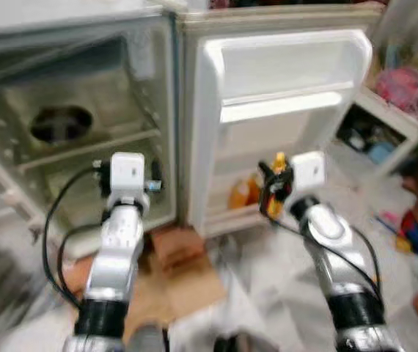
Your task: Restocking fridge
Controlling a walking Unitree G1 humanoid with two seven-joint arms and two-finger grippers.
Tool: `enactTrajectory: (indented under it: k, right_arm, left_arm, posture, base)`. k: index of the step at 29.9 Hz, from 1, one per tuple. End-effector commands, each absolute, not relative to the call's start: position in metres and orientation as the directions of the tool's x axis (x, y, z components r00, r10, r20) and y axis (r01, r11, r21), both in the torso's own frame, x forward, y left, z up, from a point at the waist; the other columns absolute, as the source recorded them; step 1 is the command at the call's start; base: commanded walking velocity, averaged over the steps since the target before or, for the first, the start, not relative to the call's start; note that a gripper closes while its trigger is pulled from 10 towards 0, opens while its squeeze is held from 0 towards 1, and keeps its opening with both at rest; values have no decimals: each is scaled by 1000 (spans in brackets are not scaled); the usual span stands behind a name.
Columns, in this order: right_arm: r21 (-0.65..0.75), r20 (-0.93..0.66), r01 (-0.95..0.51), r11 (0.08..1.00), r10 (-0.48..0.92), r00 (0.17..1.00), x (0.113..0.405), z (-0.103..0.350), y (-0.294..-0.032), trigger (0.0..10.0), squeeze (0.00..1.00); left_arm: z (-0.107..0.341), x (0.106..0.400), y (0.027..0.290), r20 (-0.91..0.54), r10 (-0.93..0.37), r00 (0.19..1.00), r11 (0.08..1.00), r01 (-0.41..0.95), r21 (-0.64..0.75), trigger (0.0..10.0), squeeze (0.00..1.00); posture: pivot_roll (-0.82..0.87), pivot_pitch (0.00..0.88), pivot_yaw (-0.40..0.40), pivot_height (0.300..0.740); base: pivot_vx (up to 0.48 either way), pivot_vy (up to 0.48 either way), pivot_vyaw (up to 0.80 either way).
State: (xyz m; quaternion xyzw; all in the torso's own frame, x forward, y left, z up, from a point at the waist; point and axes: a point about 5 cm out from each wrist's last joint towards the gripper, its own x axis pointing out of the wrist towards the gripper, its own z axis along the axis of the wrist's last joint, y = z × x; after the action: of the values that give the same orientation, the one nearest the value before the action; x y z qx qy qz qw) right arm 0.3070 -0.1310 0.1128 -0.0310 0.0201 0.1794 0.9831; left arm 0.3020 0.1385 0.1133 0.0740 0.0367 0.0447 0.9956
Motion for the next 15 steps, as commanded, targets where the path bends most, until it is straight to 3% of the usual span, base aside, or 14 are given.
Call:
enactTrajectory:
  k: [1,8,11,15]
  right_arm:
    - [-73,-13,-336,939,336,942,309,123,-139,10000,0]
    - [-83,0,-339,937,341,940,310,125,-138,10000,0]
    - [-90,7,-345,934,346,938,308,125,-137,10000,0]
    - [-95,15,-353,931,355,935,307,125,-135,10000,0]
  left_arm:
    - [113,302,130,-61,74,995,986,-64,153,10000,0]
    - [118,302,130,-28,32,999,988,-27,152,10000,0]
    - [117,303,134,-33,48,998,991,-44,127,10000,0]
    - [116,303,136,-42,62,997,991,-57,121,10000,0]
  posture:
    - [25,0,-37,740]
    - [22,0,-35,740]
    - [22,0,-35,740]
    - [21,0,-33,740]
  base:
    - [0,-461,0]
    - [0,-468,0]
    - [357,-310,0]
    - [480,0,0]
